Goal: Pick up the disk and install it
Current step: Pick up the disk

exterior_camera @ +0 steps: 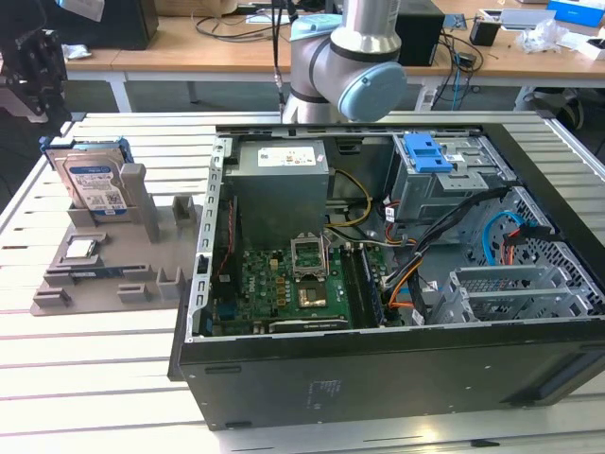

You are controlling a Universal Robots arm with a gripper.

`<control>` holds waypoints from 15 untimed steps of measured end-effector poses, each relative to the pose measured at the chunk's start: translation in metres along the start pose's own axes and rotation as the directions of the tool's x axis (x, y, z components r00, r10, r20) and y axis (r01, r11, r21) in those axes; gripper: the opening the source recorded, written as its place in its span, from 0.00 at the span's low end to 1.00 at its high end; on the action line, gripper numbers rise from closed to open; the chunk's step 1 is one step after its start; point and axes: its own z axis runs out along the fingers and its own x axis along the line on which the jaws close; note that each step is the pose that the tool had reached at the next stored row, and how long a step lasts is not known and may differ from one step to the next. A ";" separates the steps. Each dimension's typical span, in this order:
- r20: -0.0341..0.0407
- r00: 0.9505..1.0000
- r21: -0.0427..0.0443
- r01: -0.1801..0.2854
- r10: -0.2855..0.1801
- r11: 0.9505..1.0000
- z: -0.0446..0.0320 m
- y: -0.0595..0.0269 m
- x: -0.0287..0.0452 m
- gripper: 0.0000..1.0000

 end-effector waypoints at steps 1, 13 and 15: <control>0.000 1.000 0.000 0.000 0.000 1.000 0.0011 -0.0015 -0.0028 0.42; -0.003 1.000 0.000 0.010 -0.010 1.000 0.0270 0.0083 -0.0205 0.42; -0.003 1.000 0.000 0.010 -0.010 1.000 0.0302 0.0082 -0.0205 0.42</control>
